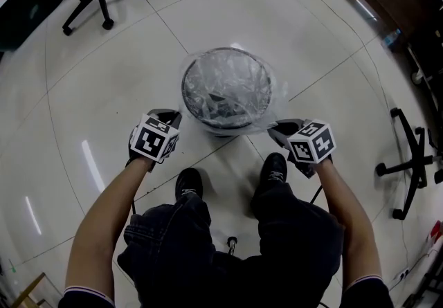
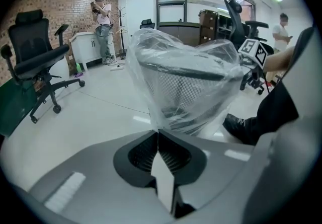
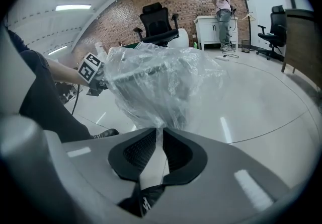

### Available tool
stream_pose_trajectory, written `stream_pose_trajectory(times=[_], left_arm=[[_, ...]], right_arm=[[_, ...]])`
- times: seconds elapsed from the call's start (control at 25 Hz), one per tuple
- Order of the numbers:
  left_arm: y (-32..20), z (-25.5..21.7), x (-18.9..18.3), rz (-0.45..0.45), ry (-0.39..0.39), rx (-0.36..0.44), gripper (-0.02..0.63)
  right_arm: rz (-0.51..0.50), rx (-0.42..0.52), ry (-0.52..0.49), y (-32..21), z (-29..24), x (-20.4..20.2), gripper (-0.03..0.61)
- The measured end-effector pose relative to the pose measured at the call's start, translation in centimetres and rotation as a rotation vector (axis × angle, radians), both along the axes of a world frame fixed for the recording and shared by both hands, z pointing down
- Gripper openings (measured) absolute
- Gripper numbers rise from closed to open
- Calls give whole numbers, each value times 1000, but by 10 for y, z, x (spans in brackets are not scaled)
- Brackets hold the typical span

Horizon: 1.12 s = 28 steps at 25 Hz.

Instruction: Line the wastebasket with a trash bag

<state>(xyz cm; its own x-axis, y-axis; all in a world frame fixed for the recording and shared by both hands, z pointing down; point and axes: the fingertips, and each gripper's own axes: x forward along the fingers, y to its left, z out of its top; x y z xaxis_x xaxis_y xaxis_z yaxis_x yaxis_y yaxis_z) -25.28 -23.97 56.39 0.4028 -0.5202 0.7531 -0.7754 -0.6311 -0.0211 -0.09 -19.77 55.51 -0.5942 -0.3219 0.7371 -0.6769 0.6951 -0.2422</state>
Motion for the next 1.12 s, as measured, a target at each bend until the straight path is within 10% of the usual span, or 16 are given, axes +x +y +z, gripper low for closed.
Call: stream_pose_trajectory(times=[0.32,0.68,1.12], left_arm=[[25,-22,7,34,68,-46,137],[33,-52,-6,8,52,15,138],[-12,-113,-7,-34,8,205,12]], right_arm=[[29,38,-2,16,-31,19,141],[82,114,0,26,-70,32,189],[24,251,-9,9,-121,-27,187]])
